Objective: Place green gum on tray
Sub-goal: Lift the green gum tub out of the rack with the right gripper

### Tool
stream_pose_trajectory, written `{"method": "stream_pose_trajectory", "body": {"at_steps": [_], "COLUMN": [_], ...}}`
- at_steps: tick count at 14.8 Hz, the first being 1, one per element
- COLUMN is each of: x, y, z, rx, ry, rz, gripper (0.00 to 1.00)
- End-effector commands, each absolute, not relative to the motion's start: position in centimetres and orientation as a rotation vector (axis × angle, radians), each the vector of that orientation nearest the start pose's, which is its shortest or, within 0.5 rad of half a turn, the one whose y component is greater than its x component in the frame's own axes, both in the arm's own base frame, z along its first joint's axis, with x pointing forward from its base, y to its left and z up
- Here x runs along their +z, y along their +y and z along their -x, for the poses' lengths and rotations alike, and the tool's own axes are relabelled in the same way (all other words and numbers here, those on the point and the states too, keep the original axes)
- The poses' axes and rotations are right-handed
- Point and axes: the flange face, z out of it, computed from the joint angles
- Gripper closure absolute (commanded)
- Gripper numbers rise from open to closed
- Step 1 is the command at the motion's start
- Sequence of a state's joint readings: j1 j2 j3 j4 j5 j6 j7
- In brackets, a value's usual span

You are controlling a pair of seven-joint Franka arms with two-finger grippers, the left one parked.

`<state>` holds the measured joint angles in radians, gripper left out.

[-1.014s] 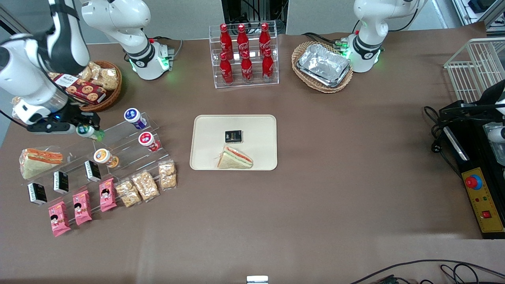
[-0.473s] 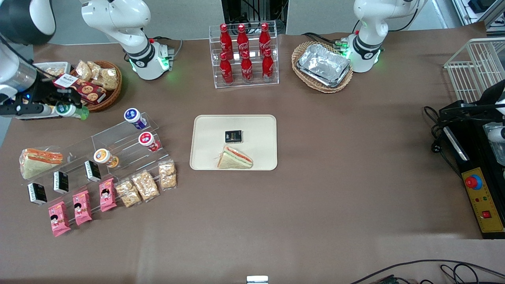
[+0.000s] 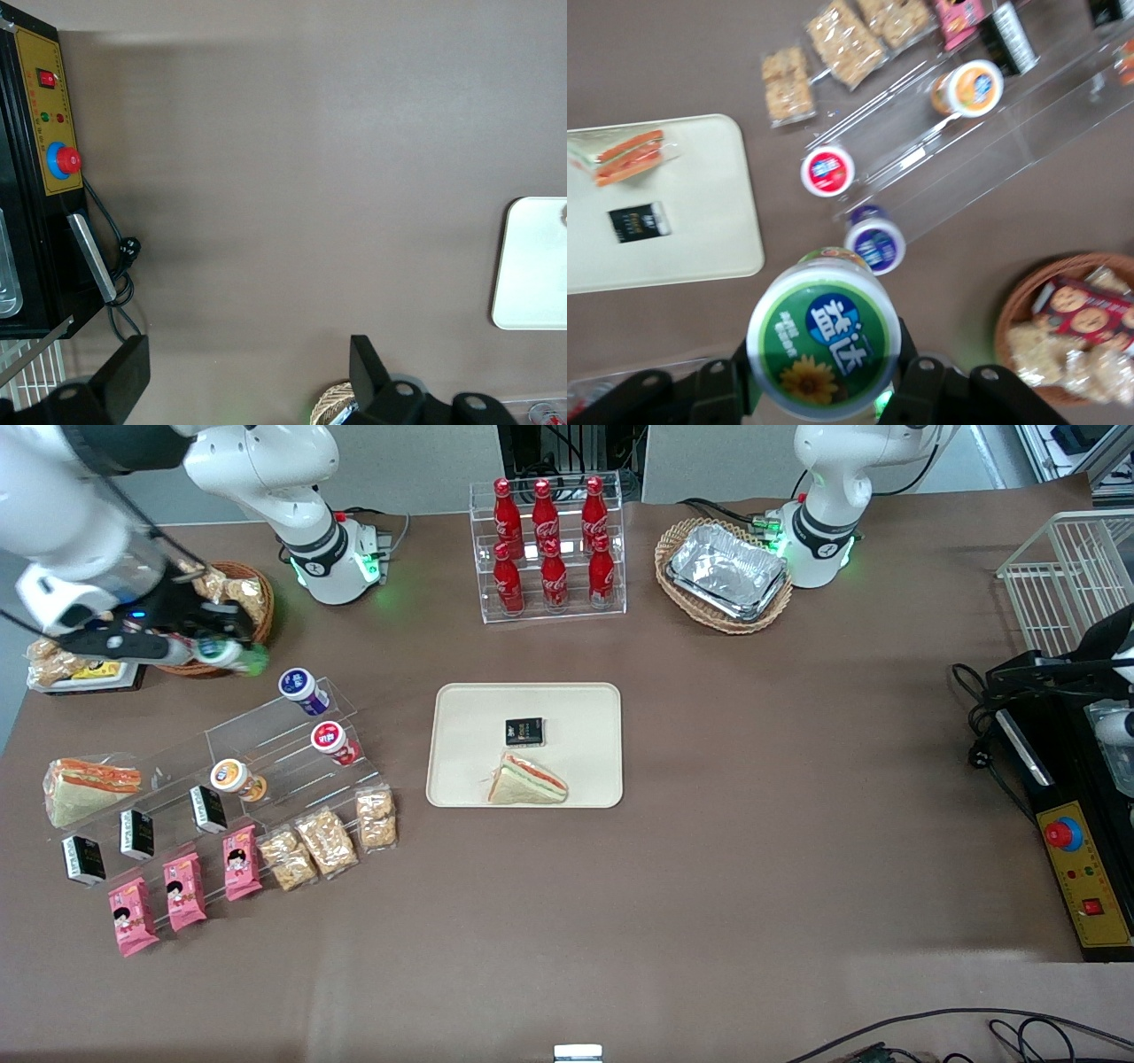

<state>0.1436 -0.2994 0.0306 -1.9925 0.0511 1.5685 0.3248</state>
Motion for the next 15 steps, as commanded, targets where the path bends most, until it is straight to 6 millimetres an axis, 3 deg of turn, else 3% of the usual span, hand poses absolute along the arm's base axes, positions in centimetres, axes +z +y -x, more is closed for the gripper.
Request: {"method": "stream_pose_trajectory", "body": {"at_steps": [1,3,6,10,15], "x": [57.5,57.0,54.5,48.8,42.2], "y": [14.2,16.1,18.7,20.0,23.5], "z": [-44.2,-44.2,-44.2,-44.1,-42.3], "rx": [0.216,0.210,0.202,0.182,0.107], "ry": [0.400,0.439,0.500,0.639,0.804], "rz": [3.072,3.061,3.057,3.030,2.968], "gripper": [0.64,0.64,0.64,0.64,0.64]}}
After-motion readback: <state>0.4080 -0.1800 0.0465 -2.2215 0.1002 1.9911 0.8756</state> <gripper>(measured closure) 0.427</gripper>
